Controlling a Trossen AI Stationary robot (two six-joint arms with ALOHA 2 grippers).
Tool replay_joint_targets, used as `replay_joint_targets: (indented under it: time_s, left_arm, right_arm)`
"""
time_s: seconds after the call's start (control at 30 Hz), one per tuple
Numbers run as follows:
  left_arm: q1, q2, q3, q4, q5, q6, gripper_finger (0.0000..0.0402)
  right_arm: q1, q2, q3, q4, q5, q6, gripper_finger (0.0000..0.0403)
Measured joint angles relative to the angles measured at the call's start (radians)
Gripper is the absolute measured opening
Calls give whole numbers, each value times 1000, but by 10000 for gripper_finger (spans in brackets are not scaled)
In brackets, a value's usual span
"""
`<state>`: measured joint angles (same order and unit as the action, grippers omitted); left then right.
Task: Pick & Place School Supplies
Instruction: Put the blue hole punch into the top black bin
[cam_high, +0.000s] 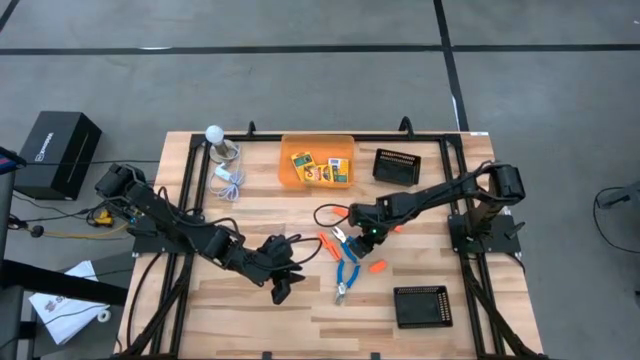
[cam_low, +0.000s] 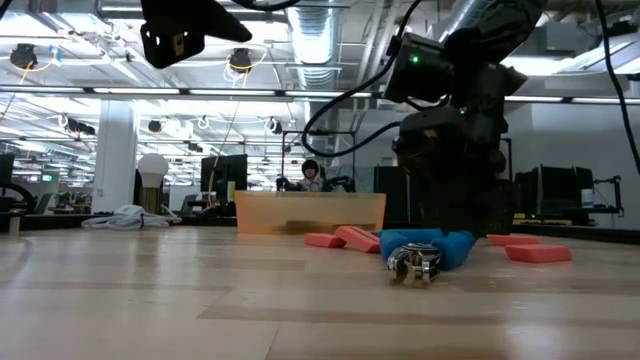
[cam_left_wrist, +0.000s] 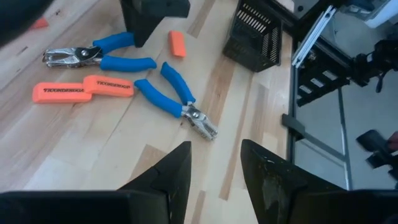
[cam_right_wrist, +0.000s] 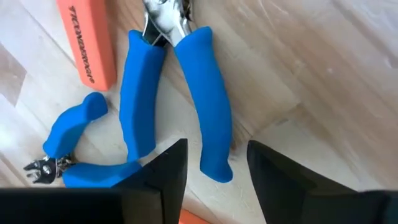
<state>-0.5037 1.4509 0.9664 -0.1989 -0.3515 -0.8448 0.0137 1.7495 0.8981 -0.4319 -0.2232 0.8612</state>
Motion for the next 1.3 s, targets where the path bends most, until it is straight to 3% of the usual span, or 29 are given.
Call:
replay_joint_targets:
  time_s: [0.1, 0.2, 0.27, 0.57, 0.73, 0.93, 1.3]
  left_arm:
    - [0, -2, -29, -2, 0, -12, 135]
    - [0, -5, -60, 0, 2, -49, 135]
    - [-1, -6, -71, 1, 3, -53, 135]
    - [1, -8, -77, 21, -20, -57, 135]
    - [1, -9, -77, 34, -52, -58, 135]
    - [1, -10, -77, 45, -104, -61, 135]
    - [1, -10, -77, 52, -120, -68, 135]
  right_arm:
    - [-12, -6, -1, -12, 9, -3, 119]
    - [-19, -6, -2, -18, 15, -20, 44]
    - [-21, -5, -3, -16, 13, -31, 19]
    - [-54, -19, -6, 30, -7, -59, 14]
    - [-93, -93, -5, 81, -17, -61, 14]
    - [-158, -233, -5, 115, -22, -71, 14]
    - [-413, -549, -4, -90, 80, -197, 14]
